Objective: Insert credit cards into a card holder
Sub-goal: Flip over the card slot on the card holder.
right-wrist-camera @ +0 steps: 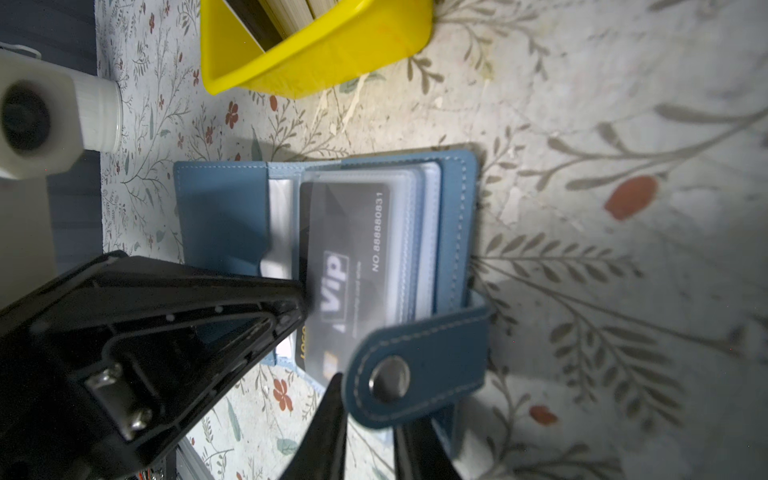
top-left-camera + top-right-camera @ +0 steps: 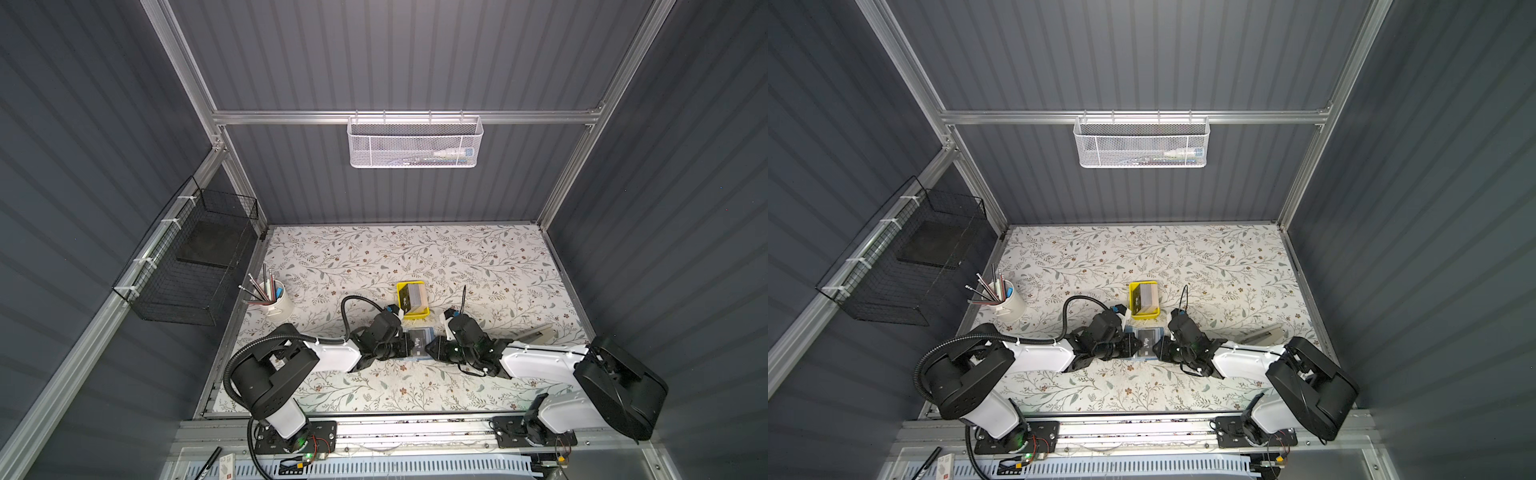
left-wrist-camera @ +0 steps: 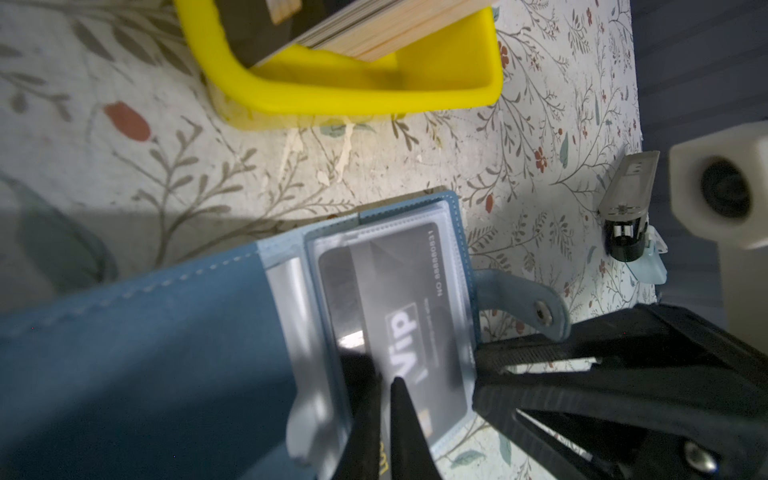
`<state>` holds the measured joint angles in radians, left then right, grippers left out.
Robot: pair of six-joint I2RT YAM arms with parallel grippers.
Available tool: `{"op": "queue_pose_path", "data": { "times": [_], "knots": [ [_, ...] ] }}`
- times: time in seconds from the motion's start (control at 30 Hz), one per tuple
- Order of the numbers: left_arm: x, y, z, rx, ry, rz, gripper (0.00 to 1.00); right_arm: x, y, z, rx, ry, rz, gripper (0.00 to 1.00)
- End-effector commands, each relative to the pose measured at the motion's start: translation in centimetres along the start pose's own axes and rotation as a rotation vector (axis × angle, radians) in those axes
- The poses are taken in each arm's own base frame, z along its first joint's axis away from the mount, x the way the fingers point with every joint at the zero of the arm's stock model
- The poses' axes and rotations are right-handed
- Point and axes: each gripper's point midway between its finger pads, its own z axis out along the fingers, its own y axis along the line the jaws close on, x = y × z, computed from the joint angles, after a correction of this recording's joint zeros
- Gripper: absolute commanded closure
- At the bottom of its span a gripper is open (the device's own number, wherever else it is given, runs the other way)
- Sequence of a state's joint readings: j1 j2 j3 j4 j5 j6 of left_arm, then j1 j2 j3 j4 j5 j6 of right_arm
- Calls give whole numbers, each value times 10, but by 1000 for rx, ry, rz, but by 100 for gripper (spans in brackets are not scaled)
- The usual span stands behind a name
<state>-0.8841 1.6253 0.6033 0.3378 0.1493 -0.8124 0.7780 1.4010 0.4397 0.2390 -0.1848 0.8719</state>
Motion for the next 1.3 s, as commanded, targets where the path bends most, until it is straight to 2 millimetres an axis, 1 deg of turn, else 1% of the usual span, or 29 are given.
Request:
{"op": "queue_pose_path", "data": {
  "times": [0.0,0.2,0.3,0.4,0.53,0.83,1.07,1.27],
  "knots": [
    [12,9,-2,-30,32,-17,90,-7,9,1,-16,-13,-7,76],
    [7,2,-7,-17,21,-11,90,-7,7,2,2,-13,-4,75],
    [1,-3,-12,-19,9,7,89,-7,7,2,3,-10,-5,75],
    [-4,-8,-16,-21,6,27,87,-7,6,3,7,-8,-4,76],
    [-5,-11,-17,-20,9,34,83,-6,5,3,11,-6,-3,77],
    [-3,1,-14,-84,26,29,81,-7,2,1,28,-11,-5,78],
    [-2,1,-10,-85,37,25,73,-5,1,2,31,-4,-6,79],
    [0,-1,-6,-70,44,18,73,-5,0,3,31,-3,-6,80]
  ]
}}
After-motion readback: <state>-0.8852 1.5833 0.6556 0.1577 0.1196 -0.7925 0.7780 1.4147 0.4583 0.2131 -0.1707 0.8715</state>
